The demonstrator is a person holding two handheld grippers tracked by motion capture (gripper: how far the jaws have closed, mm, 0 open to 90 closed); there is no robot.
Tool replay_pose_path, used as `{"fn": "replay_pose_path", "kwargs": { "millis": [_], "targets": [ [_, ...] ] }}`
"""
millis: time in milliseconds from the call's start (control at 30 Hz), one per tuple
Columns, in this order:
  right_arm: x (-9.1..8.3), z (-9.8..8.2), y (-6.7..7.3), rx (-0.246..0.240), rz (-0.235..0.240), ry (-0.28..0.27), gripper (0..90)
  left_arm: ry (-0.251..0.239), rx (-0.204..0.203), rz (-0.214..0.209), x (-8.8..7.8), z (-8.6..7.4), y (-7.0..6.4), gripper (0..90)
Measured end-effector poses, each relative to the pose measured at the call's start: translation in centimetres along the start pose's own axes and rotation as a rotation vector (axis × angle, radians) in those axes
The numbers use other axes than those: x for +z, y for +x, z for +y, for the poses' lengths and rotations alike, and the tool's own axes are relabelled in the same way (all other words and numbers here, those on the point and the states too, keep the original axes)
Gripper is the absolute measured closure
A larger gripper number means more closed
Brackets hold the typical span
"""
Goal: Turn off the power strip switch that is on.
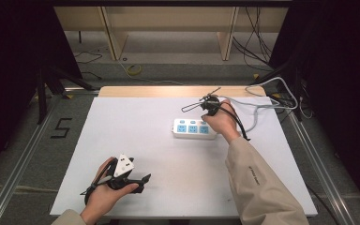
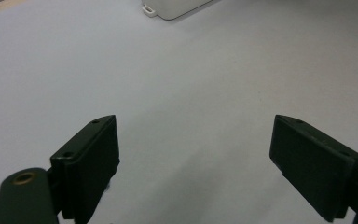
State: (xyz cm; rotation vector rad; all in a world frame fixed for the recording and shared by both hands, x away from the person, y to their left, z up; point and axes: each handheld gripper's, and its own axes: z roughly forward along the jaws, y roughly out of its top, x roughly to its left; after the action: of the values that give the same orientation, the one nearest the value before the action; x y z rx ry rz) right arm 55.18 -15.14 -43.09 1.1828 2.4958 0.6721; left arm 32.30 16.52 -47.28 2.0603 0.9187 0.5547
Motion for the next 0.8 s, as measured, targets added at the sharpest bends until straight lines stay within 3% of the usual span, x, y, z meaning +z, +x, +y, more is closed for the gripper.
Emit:
{"fn": "replay_pose_path", "kwargs": {
  "millis": [800],
  "targets": [
    [0.88,0.44,0.13,-0.011,0.003,0.066,90.0,-0.001,0.001,-0.004,0.03,0.03,-0.01,15.4]
  ]
}}
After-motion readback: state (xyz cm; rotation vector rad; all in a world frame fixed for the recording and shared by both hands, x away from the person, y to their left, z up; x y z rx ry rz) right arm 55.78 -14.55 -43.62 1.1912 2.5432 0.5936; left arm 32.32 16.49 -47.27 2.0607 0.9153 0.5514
